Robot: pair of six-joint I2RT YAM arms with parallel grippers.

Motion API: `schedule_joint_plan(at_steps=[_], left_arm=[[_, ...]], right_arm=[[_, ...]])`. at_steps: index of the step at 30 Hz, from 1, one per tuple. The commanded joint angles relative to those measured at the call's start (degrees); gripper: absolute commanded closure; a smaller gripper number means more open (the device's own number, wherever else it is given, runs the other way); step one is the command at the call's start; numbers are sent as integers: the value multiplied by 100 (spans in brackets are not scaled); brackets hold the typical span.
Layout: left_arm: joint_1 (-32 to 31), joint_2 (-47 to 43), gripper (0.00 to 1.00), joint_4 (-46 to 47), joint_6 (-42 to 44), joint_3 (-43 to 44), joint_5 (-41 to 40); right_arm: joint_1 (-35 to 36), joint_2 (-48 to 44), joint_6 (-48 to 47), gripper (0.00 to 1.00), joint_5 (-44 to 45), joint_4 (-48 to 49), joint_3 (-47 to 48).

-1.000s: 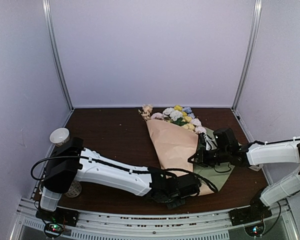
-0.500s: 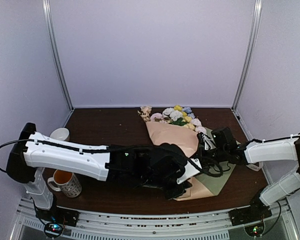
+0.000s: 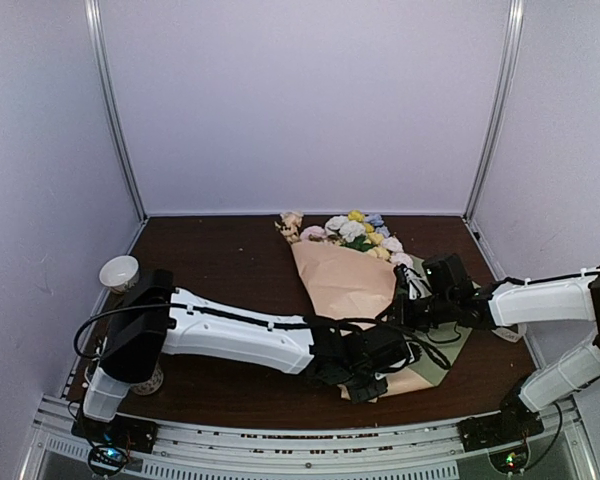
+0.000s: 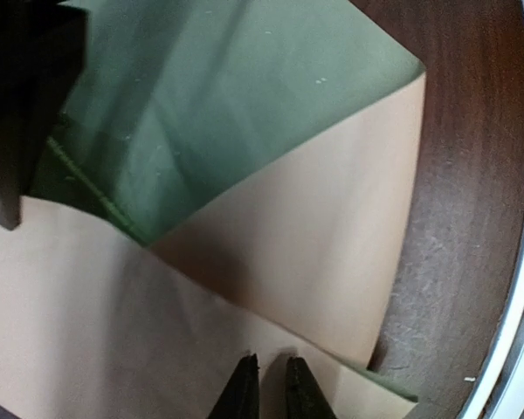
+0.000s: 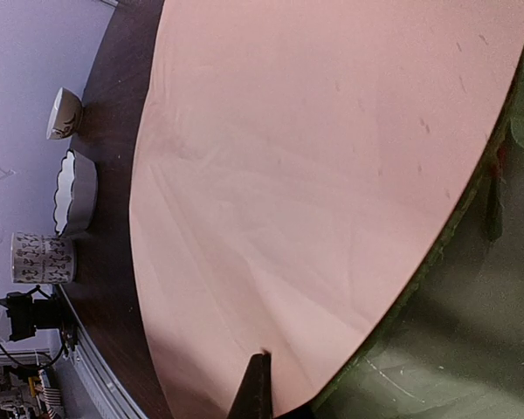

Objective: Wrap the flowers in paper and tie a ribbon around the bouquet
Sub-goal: Fold the one-fourth-folded wrapping paper at the center of the board, then pick up the two-thirds-folded wrapping paper from the center of the board.

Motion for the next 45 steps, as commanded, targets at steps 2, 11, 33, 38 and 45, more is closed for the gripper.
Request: schedule_joint_plan(at_steps=[2, 11, 33, 38, 45], left_arm=[[-99, 406, 83, -173, 100, 386, 397], [-96, 713, 82, -108, -200, 184, 531], [116, -1055, 69, 366, -367, -1018, 237], [128, -620, 70, 87, -335, -811, 140], [10, -5, 69, 38, -186, -274, 355]], right_arm=[[-38, 9, -29, 100, 136, 21, 133], [-38, -120, -201, 96, 443, -364, 245], [-38, 110, -548, 98, 375, -692, 650], [-32, 278, -570, 99, 374, -718, 796], [-29, 432, -533, 99, 392, -632, 814]])
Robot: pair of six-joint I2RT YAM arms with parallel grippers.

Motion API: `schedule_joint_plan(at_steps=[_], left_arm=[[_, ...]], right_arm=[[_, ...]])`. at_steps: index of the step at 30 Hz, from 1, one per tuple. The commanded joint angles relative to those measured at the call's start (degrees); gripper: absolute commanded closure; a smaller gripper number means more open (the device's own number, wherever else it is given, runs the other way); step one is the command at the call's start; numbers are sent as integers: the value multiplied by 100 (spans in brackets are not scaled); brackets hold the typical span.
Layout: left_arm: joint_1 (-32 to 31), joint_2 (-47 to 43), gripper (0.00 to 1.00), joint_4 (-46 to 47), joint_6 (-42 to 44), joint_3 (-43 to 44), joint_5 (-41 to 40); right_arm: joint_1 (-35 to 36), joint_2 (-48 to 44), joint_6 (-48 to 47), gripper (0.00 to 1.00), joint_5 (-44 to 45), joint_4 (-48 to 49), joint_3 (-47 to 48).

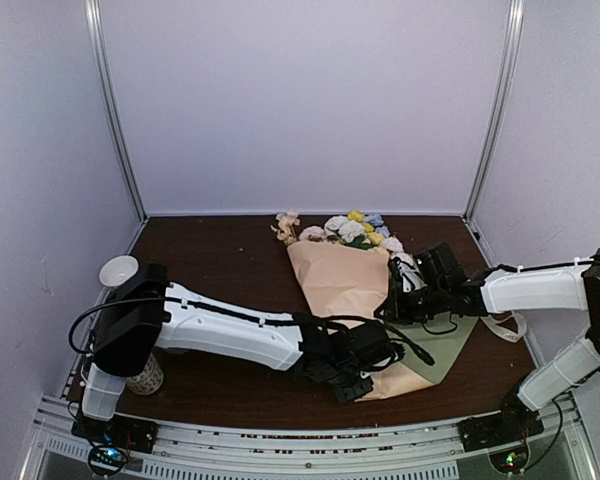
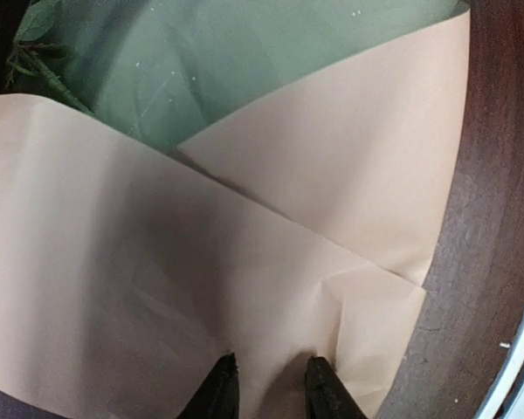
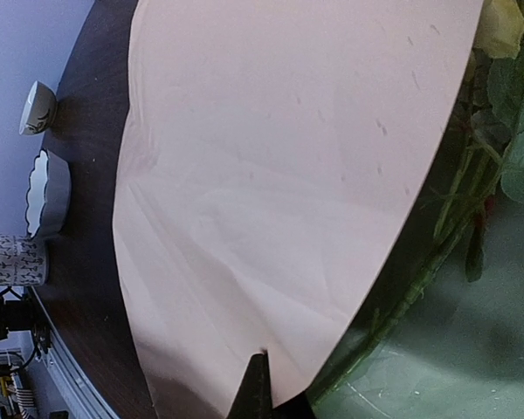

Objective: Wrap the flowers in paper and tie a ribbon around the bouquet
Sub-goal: Pick up the two-thirds-folded wrapping paper from the center of the board.

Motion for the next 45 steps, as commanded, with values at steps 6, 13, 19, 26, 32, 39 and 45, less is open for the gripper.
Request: schedule_joint_plan(at_steps=[6, 13, 19, 26, 32, 39, 45], left_arm=[[-139, 528, 68, -43, 92, 441, 226], [-124, 774, 67, -146, 94, 573, 357], [-61, 986, 69, -177, 2, 590, 789], [-61, 1017, 69, -212, 11, 628, 878], [-56, 1009, 69, -212, 11, 611, 889], [-61, 1008, 69, -212, 11, 602, 864], [-61, 1012, 69, -212, 5, 601, 859]], right_arm=[[-29, 234, 16, 99, 74, 113, 151], [-29, 61, -190, 82, 420, -350, 277], [-120, -536, -610, 60, 1508, -1345, 442], [-1022, -1242, -239, 43, 3083, -2038, 37], [-2578, -1466, 281, 36, 2527, -1741, -680], [-3768, -1471, 450, 36, 1815, -1171, -1276], [-3994, -991, 332, 39, 1414, -840, -1352]])
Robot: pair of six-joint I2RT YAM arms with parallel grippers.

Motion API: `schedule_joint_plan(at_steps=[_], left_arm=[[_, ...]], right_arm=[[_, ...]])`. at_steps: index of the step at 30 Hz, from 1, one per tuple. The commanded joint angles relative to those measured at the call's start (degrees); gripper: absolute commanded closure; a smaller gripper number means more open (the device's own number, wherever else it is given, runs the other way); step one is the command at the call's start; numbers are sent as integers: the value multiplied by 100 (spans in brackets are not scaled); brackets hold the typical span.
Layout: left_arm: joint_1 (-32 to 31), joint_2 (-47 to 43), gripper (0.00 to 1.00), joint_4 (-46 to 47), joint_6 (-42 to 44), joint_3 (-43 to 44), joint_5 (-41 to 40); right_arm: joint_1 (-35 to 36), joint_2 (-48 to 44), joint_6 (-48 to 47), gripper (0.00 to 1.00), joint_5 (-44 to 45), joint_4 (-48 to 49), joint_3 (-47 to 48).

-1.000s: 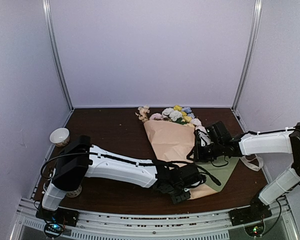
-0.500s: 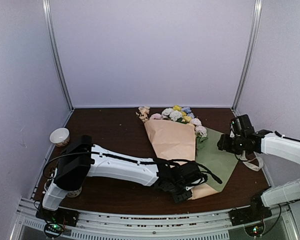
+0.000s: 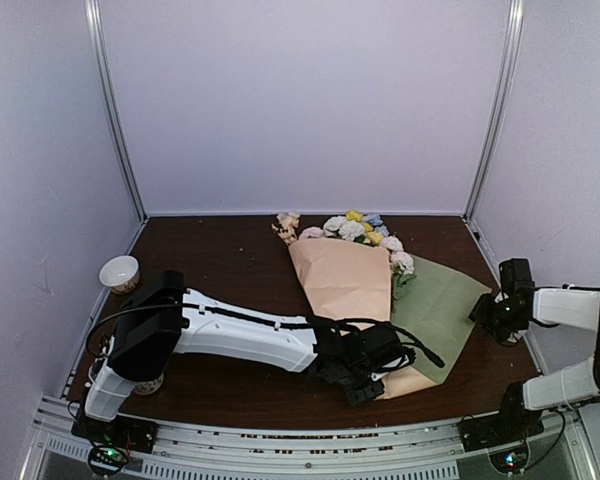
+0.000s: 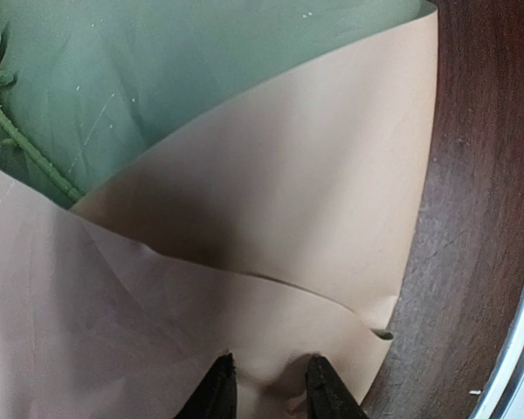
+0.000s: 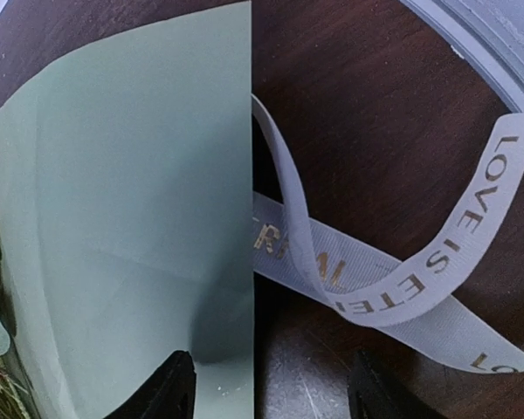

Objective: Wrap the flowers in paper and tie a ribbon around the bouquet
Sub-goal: Pick up the two-thirds-folded wrapping paper from the center of the board.

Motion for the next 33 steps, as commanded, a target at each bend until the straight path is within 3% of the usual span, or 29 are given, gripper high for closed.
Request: schedule_joint_plan(at_steps=[1, 12, 17, 22, 26, 29, 33], left_arm=[[-30, 373, 68, -144, -16, -69, 382], [-30, 369, 68, -158, -33, -78, 375], [-30, 373, 68, -162, -33, -70, 387], [-30, 380, 68, -162, -27, -74, 388], [-30, 401, 68, -158, -33, -69, 385], [-30, 413, 68, -155, -25, -61, 393], [-28, 415, 68, -168, -24, -52, 399]], right_arm=[[-209, 380, -30, 40, -512, 477, -23], [-298, 919, -167, 53, -1377, 1122, 15], [-307, 852, -109, 80, -1657, 1436, -87], [-307, 682, -237, 100, -1812, 1399, -58], [-307, 480, -275, 100, -2089, 1430, -55], [-307, 317, -177, 80, -1989, 1037, -63], [-307, -4, 34, 61, -1772, 496, -217]])
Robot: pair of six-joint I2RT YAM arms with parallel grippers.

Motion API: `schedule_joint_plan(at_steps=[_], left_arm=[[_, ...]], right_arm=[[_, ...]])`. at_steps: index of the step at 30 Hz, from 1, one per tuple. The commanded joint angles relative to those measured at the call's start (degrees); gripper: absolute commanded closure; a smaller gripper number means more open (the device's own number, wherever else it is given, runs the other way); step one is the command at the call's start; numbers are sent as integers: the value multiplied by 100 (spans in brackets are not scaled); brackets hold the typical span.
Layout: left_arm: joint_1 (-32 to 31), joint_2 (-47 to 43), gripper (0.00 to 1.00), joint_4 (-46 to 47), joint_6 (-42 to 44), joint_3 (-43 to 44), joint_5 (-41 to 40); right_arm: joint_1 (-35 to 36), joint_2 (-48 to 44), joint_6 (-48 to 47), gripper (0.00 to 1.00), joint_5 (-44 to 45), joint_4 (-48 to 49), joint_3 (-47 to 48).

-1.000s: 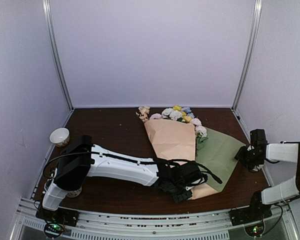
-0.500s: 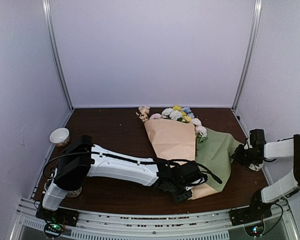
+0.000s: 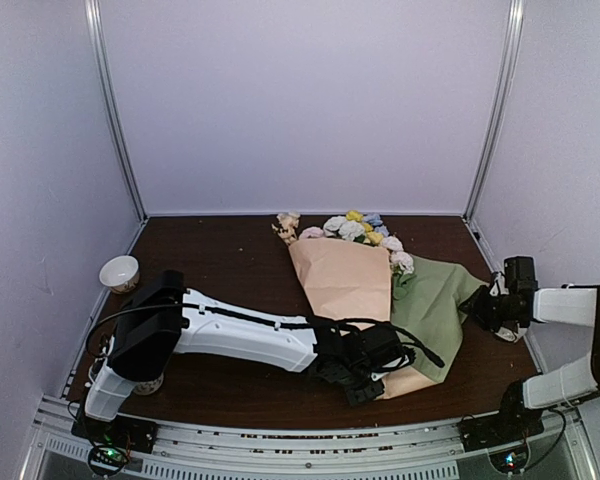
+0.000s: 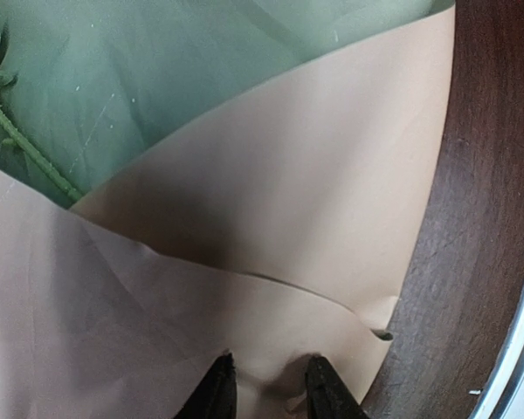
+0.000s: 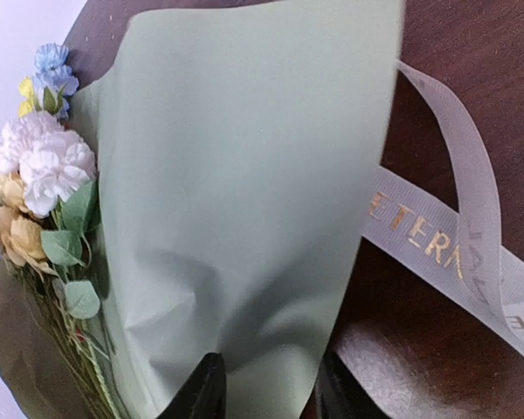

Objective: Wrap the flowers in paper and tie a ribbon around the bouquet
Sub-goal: Pick up the two-thirds-folded wrapping paper from the center of the board.

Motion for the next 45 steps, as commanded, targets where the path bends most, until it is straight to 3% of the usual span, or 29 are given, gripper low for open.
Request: schedule_joint_plan(at_steps=[1, 10, 17, 21, 28, 45], left_arm=[[-30, 420, 68, -173, -20, -46, 394], [-30, 422, 68, -190, -20, -37, 405], [-30, 436, 68, -198, -20, -29, 413], [-30, 439, 68, -206, -20, -28, 407], [-30, 433, 68, -208, -31, -28, 413], [-30, 477, 68, -243, -30, 12, 421]], right_arm=[[-20, -412, 214, 57, 194, -680, -207], [-20, -1267, 972, 45, -107, -1347, -883], [-20, -1658, 1264, 45, -483, -1297, -1262], [-20, -1415, 1338, 45, -890, -621, -1373], [-20, -890, 1149, 48, -1291, -248, -1124], [-12, -1044, 817, 53, -2101, 538, -705]])
